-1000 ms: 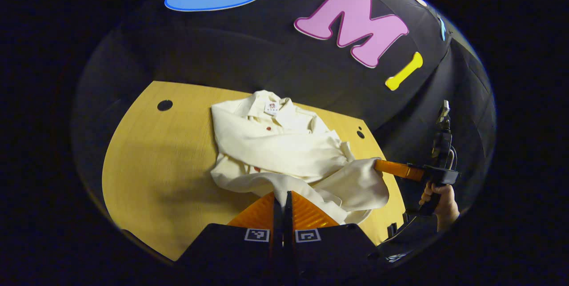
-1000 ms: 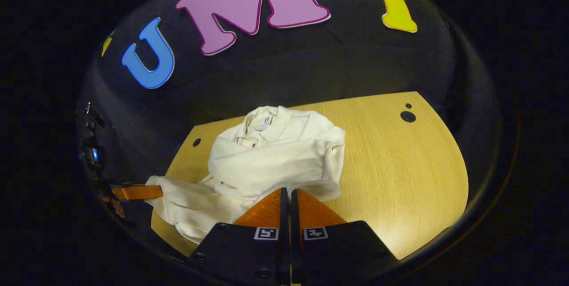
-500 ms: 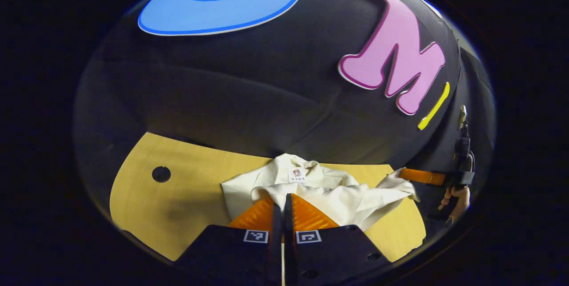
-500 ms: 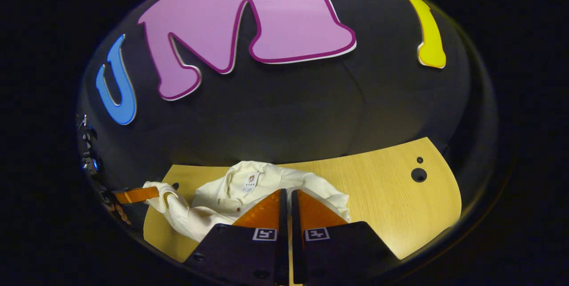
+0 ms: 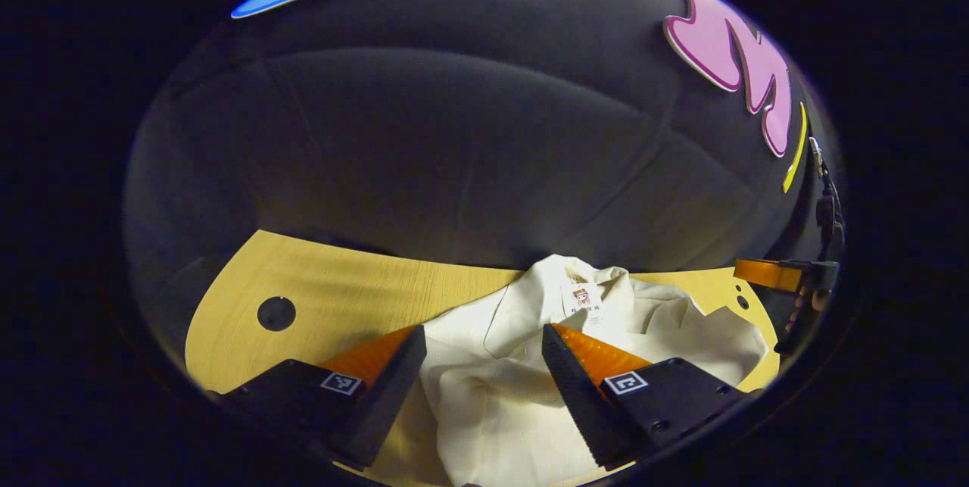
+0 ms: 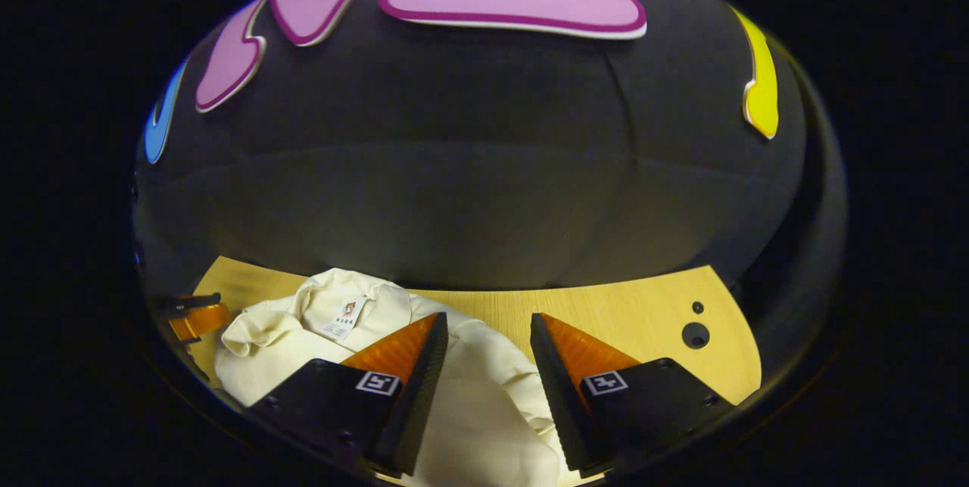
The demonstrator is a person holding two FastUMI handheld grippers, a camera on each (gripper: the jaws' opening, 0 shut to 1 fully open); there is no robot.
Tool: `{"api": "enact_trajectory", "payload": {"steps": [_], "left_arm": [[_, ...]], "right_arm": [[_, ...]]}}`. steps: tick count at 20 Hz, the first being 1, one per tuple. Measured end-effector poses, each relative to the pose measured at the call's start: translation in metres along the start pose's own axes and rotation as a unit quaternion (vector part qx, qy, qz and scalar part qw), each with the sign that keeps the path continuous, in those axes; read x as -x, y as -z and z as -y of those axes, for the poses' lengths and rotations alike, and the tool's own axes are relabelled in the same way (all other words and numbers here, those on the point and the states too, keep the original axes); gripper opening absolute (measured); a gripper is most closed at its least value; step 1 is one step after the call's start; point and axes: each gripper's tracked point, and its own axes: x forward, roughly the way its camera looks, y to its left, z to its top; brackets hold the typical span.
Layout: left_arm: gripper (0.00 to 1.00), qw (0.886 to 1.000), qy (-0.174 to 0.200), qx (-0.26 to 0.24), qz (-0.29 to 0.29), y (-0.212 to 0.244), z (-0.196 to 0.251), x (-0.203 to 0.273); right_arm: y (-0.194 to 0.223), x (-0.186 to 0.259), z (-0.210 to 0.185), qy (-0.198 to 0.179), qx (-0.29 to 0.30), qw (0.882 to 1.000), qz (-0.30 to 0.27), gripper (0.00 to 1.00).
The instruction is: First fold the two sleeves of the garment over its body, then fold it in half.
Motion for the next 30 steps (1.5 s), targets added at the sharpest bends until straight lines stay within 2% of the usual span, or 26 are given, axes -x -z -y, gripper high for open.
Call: {"api": "enact_trajectory", "payload": {"steps": [2,3,4,9,12,16,20,25,27,30], "left_arm": [[0.96,1.0,-0.014,-0.003,0.021,-0.009,0.003,0.013],[0.96,0.999,-0.016,-0.001,0.03,-0.014,0.007,0.022],[0.96,0.999,-0.017,-0.001,0.039,-0.018,0.009,0.034],[0.96,0.997,-0.01,-0.011,0.074,-0.029,0.025,0.098],[0.96,0.995,-0.008,-0.036,0.095,-0.028,0.036,0.147],[0.96,0.988,-0.006,-0.06,0.139,-0.036,0.057,0.227],[0.96,0.98,-0.004,-0.081,0.182,-0.047,0.075,0.311],[0.96,0.974,0.01,-0.077,0.213,-0.045,0.101,0.393],[0.96,0.973,0.007,-0.066,0.222,-0.037,0.106,0.424],[0.95,0.966,0.027,-0.043,0.252,-0.022,0.119,0.459]], "right_arm": [[-0.003,0.016,-0.003,-0.001,-0.005,1.0,0.019,0.84],[-0.002,0.025,-0.004,-0.001,-0.01,1.0,0.022,0.98],[-0.005,0.036,-0.001,0.001,-0.013,0.999,0.033,1.0],[-0.023,0.101,0.011,0.024,0.005,0.996,0.092,0.99],[-0.027,0.151,0.019,0.039,0.005,0.992,0.116,0.99],[-0.024,0.219,0.022,0.05,-0.021,0.988,0.142,0.98],[-0.018,0.29,0.019,0.059,-0.006,0.985,0.165,0.98],[0.003,0.37,-0.002,0.043,-0.006,0.985,0.167,0.98],[0.01,0.401,-0.005,0.039,-0.01,0.985,0.168,0.98],[0.017,0.447,-0.017,0.019,-0.005,0.983,0.185,0.98]]}}
